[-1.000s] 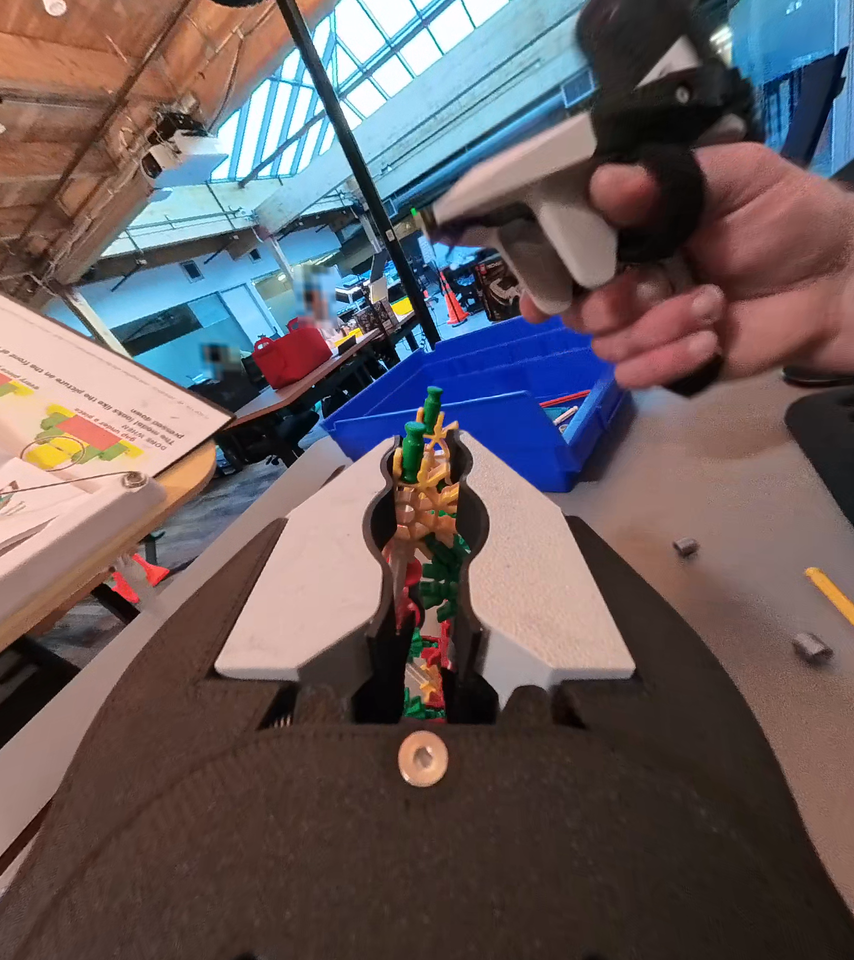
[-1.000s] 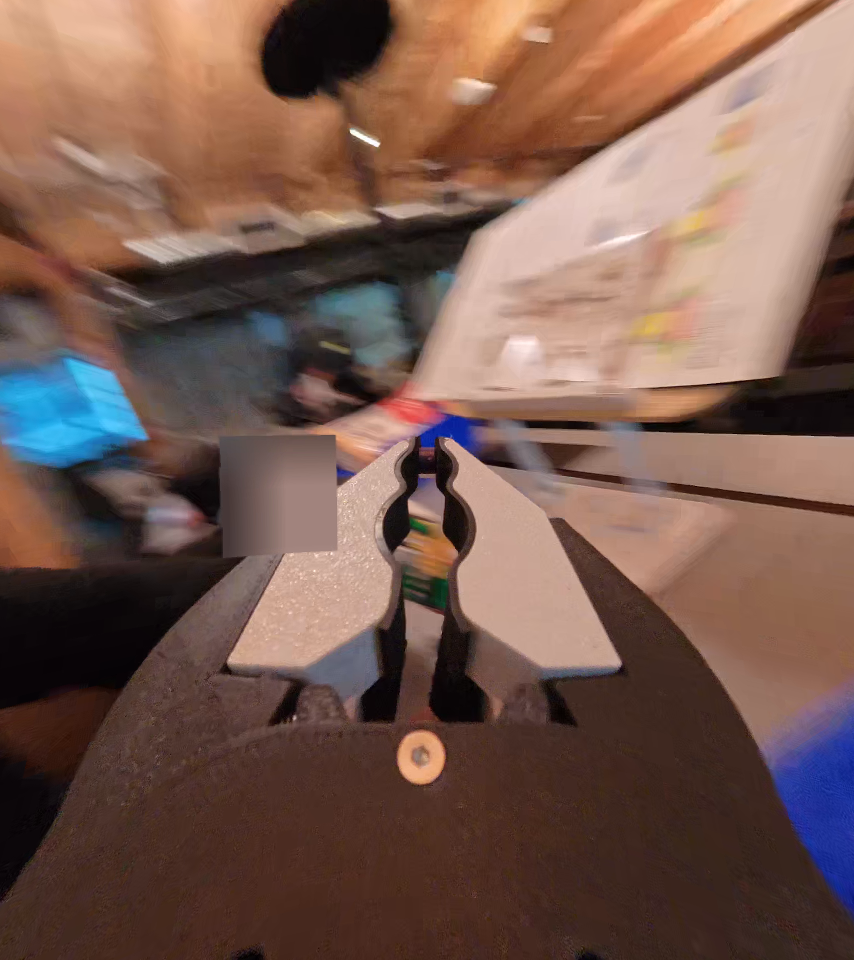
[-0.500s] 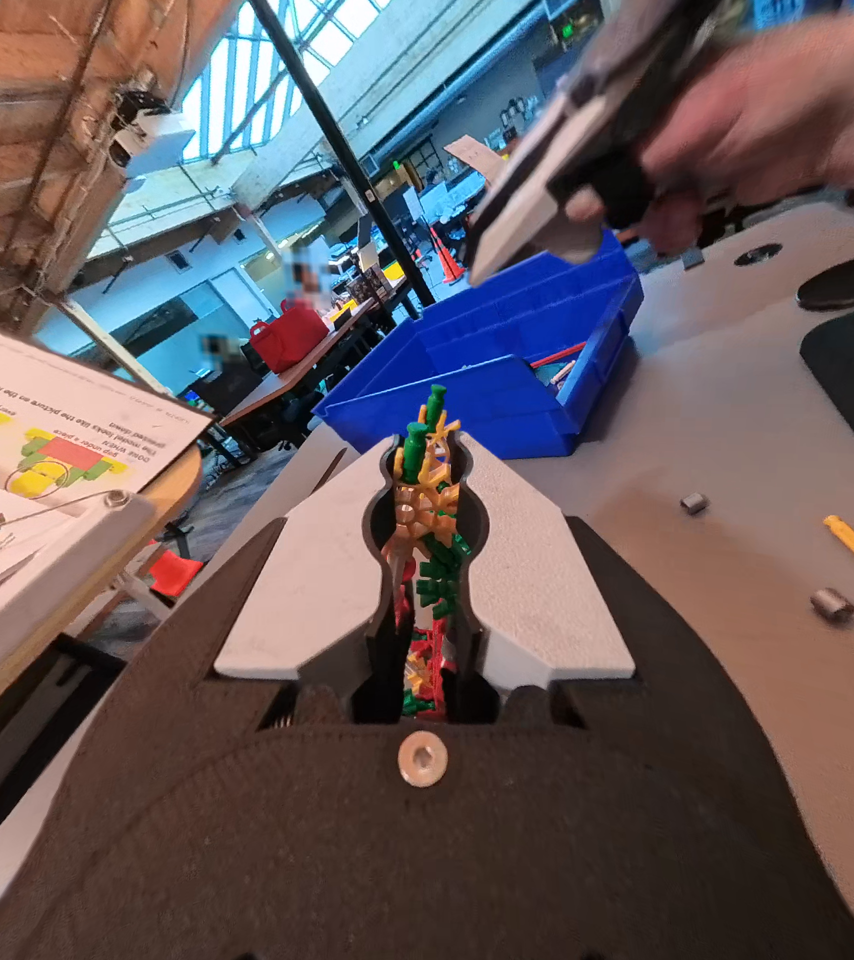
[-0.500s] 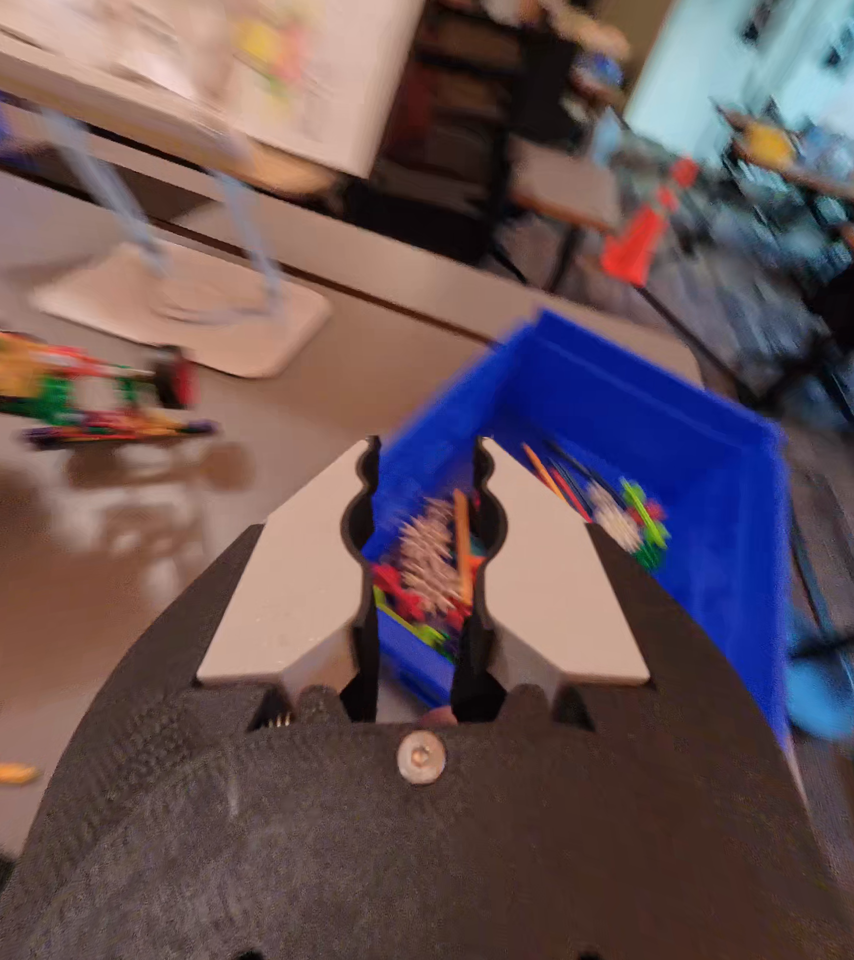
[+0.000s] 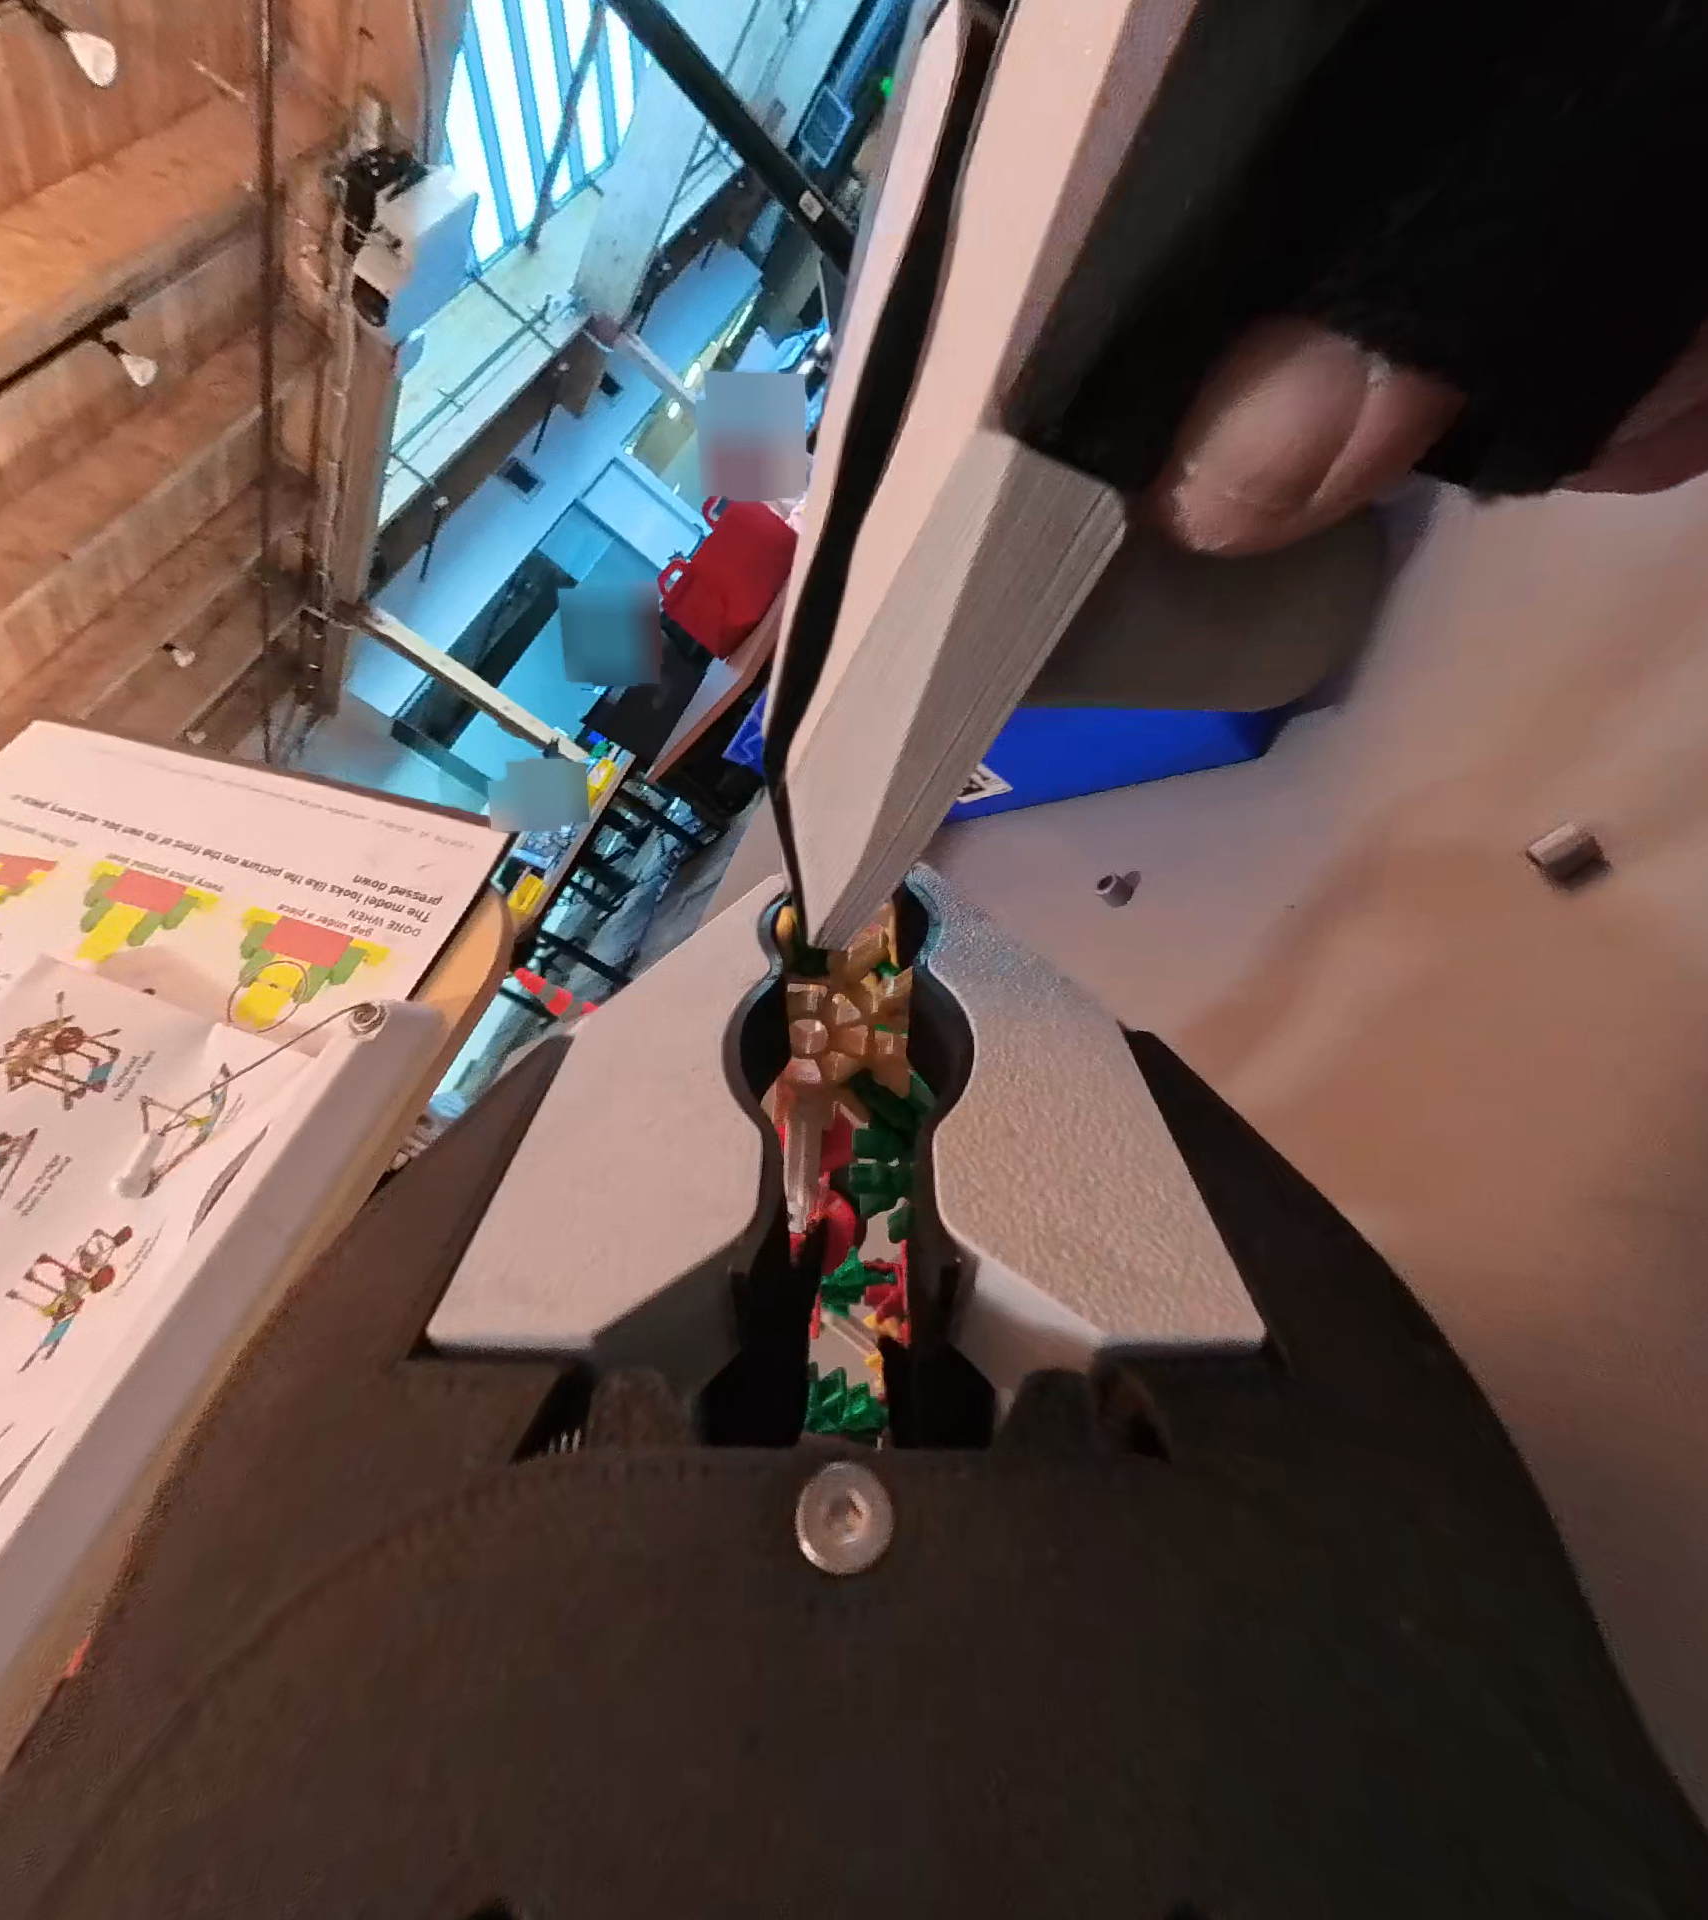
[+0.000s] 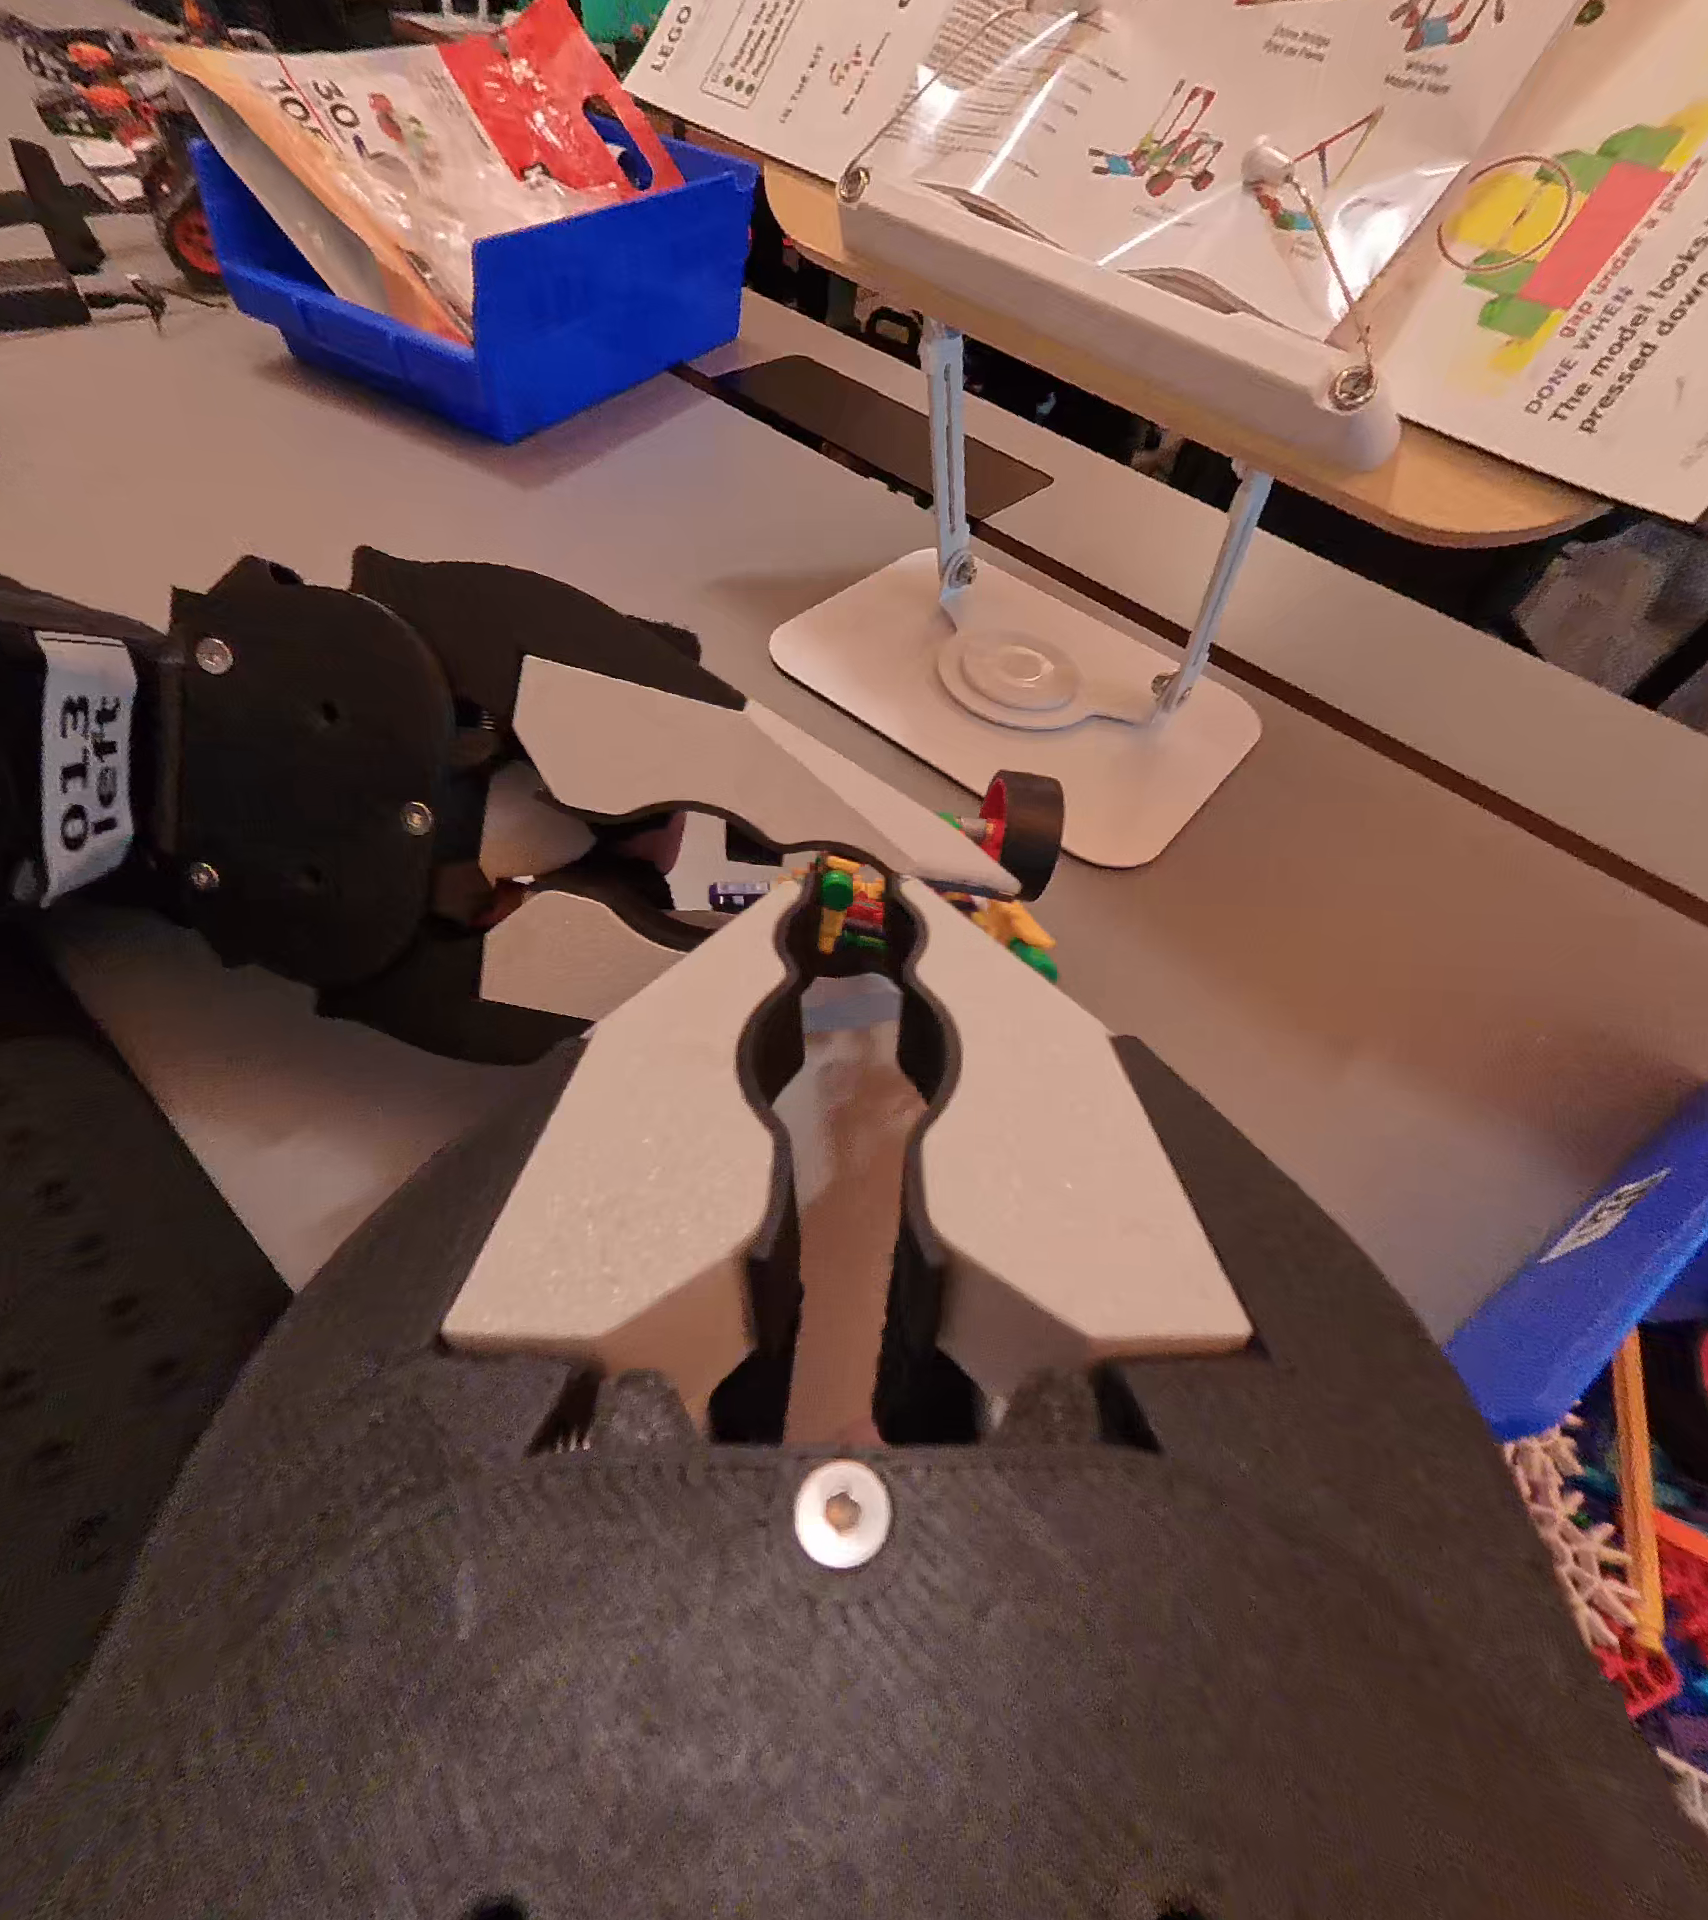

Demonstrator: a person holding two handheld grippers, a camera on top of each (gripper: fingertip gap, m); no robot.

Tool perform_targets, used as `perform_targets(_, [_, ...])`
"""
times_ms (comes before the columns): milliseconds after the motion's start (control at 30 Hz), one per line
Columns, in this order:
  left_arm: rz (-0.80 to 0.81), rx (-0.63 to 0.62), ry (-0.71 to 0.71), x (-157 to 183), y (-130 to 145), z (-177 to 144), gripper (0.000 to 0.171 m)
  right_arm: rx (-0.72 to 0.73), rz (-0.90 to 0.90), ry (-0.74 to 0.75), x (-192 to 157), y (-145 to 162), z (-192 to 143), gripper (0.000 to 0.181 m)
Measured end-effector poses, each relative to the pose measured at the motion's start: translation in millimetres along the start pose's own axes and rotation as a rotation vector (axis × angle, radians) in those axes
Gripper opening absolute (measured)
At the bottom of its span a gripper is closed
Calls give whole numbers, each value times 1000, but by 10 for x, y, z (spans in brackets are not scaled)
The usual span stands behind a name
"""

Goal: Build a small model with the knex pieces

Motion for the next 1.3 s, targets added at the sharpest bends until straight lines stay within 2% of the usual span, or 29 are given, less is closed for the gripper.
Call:
perform_targets(33, [5,-6,-14,-17,0,3,14,7,7,5,-8,-7,3,4])
perform_targets(167, [19,-26,-30,-20,18,15,14,10,60,-19,-4,2,10,4])
perform_targets(267, [-10,25,-19,-19,-37,-15,14,70,128,-126,-33,-40,-29,3])
perform_targets(500, [-116,185,3,-59,-228,-135,14,225,389,-476,-121,-168,-139,5])
perform_targets(700, [-130,270,40,-11,-295,-203,15,274,482,-678,-198,-164,-208,5])
perform_targets(800, [-102,285,37,1,-335,-230,15,284,472,-701,-228,-170,-247,5])
perform_targets(867, [-75,256,27,1,-310,-218,15,273,454,-656,-216,-157,-223,5])
perform_targets(1033, [108,84,-111,-61,-121,-90,14,181,306,-313,-124,-85,-104,8])
perform_targets(1100, [137,42,-104,-16,-55,-49,13,121,254,-212,-109,-11,-70,13])
perform_targets(1133, [136,44,-95,14,-46,-39,13,93,230,-166,-90,31,-54,5])
perform_targets(1300, [135,20,-68,111,4,24,14,21,116,-69,-61,145,-31,4])
Point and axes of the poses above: each gripper's, where its closed fingertips meet, z out along the fingers, y out of its underside, x = y × z across the jaws, the point moved 1 cm from there along -z, back along the fingers, and after that the axes turned 6 degrees about y, right-handed, at the moved point
